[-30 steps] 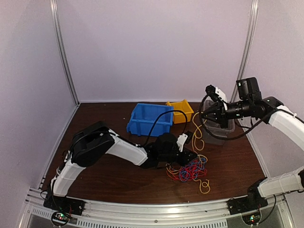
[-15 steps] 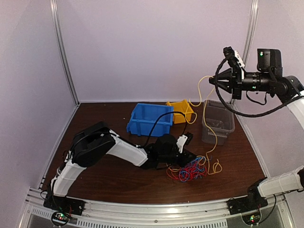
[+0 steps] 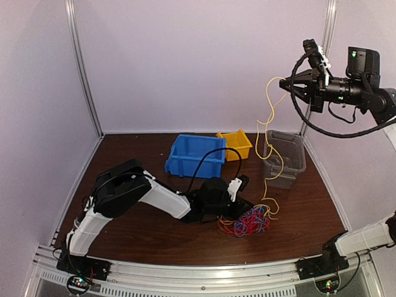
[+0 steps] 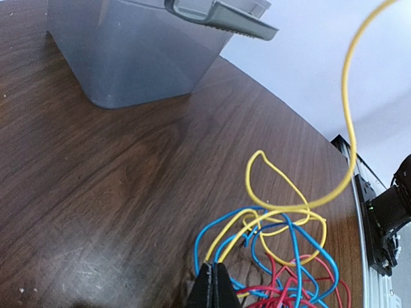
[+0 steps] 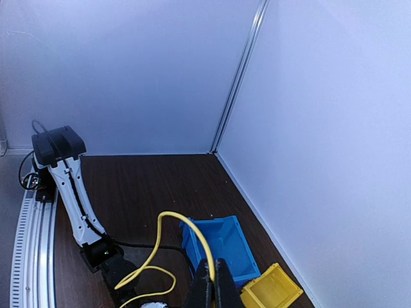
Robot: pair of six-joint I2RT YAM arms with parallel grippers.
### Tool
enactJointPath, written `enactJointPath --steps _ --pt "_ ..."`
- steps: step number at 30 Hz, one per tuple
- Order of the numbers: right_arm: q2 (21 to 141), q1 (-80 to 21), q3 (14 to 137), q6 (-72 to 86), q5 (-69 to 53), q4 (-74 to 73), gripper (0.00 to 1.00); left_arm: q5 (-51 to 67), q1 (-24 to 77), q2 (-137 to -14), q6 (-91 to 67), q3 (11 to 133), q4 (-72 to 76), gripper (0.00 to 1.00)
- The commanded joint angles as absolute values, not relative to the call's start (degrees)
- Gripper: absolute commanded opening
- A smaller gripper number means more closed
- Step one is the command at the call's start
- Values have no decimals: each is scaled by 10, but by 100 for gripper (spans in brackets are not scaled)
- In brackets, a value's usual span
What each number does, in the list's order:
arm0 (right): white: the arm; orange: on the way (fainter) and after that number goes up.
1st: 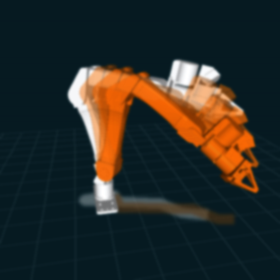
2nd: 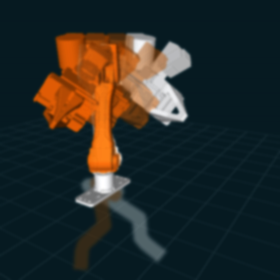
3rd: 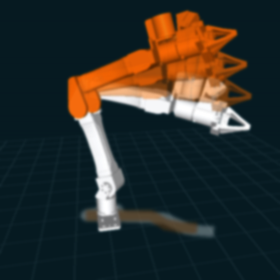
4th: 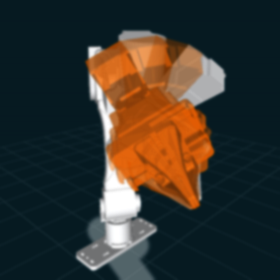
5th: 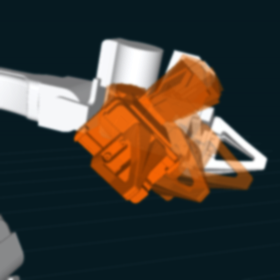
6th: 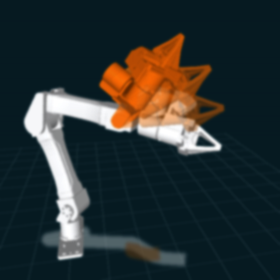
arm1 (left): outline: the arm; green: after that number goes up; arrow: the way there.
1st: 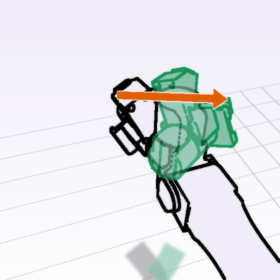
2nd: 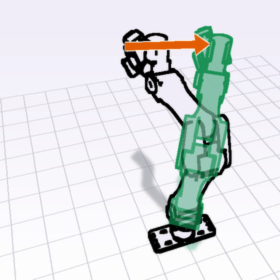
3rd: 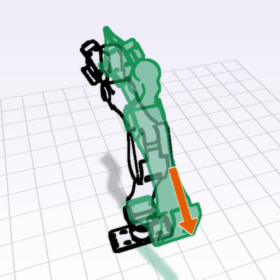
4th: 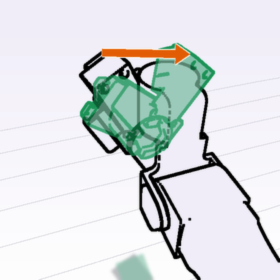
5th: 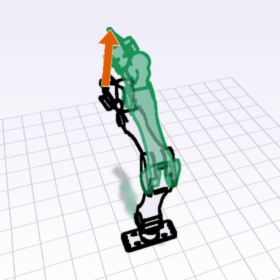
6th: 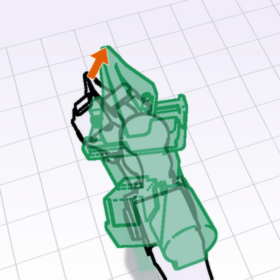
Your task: Untangle the cables
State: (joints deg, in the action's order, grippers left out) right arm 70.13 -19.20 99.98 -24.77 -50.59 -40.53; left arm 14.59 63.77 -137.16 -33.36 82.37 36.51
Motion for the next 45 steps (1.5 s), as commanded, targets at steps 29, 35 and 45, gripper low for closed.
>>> enactJointPath --steps 29,35,45 --pt "741 -184 1123 -227 -502 -426 0 126 642 -1237 -171 774 480 57" --pt "736 -185 1119 -225 -507 -426 0 145 641 -1307 -188 864 439 58" --pt "726 -185 1093 -226 -518 -428 0 114 642 -1355 -182 936 445 58"
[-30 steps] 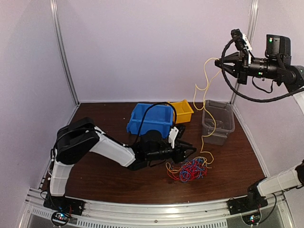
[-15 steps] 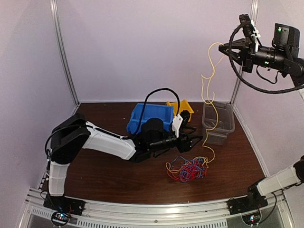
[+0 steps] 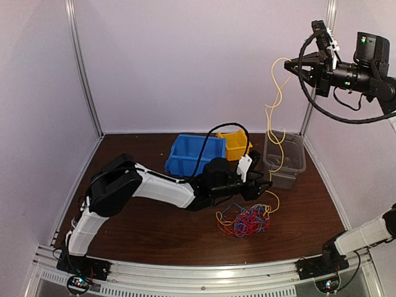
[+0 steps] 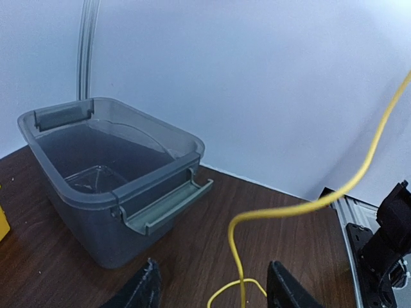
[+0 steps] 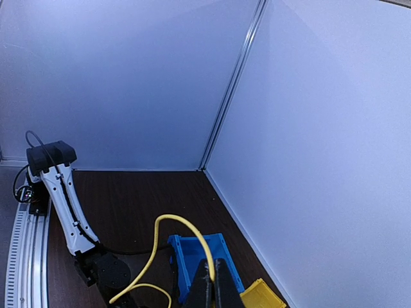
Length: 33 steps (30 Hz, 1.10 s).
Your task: Untangle the cables
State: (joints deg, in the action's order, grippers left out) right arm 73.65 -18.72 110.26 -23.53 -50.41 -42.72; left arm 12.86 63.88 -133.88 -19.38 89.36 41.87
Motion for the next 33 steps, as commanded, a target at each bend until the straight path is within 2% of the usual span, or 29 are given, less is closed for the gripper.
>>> enactJointPath --steps 1,4,6,9,12,13,14,23,28,33 --pt "726 -184 1092 -226 -518 -428 0 111 641 -1363 -177 947 444 58" --pt "725 -185 1091 -227 -520 -428 0 95 642 -1389 -168 998 423 58" --pt "724 -185 1090 -227 -518 -428 0 83 642 -1406 -168 1033 399 53" --pt "721 -185 1086 -231 -510 -429 0 68 642 -1406 -176 1044 397 34" --pt "716 -185 1077 -242 -499 -435 0 63 641 -1387 -180 1025 398 9" --pt "714 -184 1073 -245 -495 -437 0 61 641 -1376 -177 1013 399 2" --pt "713 -185 1069 -247 -490 -438 0 58 642 -1365 -172 1001 400 0" --pt "695 -174 969 -249 -408 -390 0 22 640 -1158 -95 892 427 0" --pt "689 -161 909 -241 -343 -350 0 -77 639 -1008 9 837 425 0" --pt "694 -160 855 -229 -367 -316 0 -132 632 -946 68 810 390 0"
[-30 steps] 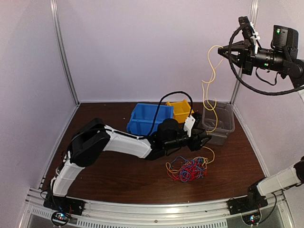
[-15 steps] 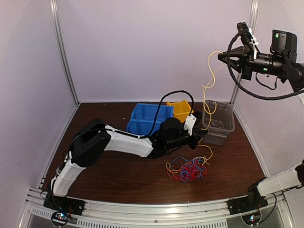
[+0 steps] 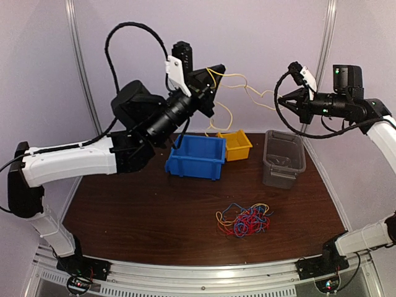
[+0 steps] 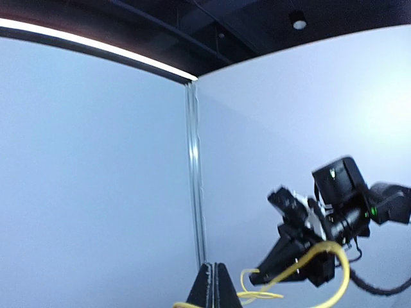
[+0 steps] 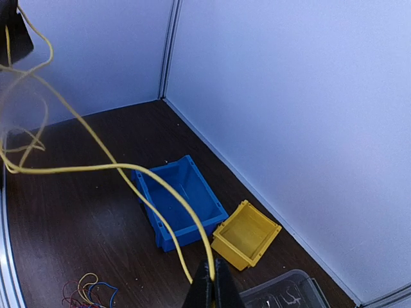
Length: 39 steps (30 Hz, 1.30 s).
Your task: Untangle the cables
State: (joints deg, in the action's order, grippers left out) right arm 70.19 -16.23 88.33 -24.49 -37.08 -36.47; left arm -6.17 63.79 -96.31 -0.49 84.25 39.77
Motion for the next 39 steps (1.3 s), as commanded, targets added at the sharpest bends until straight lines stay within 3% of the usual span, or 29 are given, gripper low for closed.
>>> enactJointPath --steps 1,5,12,16,19,25,39 --pt "697 -160 846 -230 -385 -312 0 -137 631 -943 68 805 385 0" --pt "712 -167 811 -231 -467 -301 2 -175 629 -942 59 801 347 0" --pt "716 -184 736 -256 -511 -306 43 -192 614 -926 54 821 287 0" --pt "714 -183 693 -281 -573 -321 56 -185 584 -933 25 844 250 0" --pt "712 -183 654 -307 -588 -340 58 -182 561 -932 3 845 231 0" --pt "683 -172 479 -231 -548 -165 58 -183 541 -922 2 832 226 0" --pt "752 -171 466 -278 -417 -153 54 -201 488 -998 -50 891 134 0"
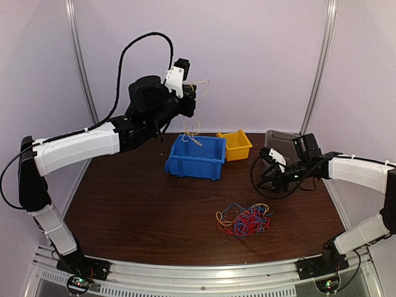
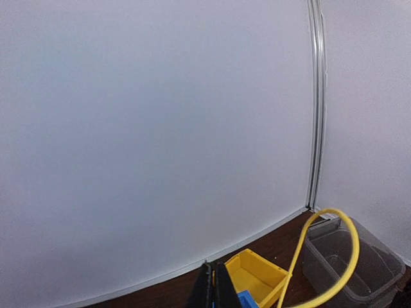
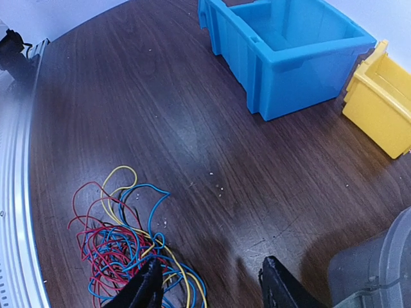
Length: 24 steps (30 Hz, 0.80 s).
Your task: Untangle the cables
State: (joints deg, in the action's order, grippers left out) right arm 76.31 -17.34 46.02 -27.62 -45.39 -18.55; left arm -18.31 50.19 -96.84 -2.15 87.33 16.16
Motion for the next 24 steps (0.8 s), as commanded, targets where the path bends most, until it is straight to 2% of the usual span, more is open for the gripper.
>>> enactJointPath --steps 1,10,13,16,24 --pt "747 -171 462 -279 -409 -148 53 -199 484 -1002 -55 890 132 0" --pt "731 -171 456 -290 -374 -144 53 -159 435 -1055 -104 879 136 0" --pt "730 -171 453 -293 -371 -144 53 -147 424 -1094 -106 911 118 0" --pt "729 -171 453 -295 -369 -145 53 -139 421 -1128 -108 943 95 0" --pt "721 -171 450 -298 -366 -144 53 -135 421 -1169 -127 938 87 0"
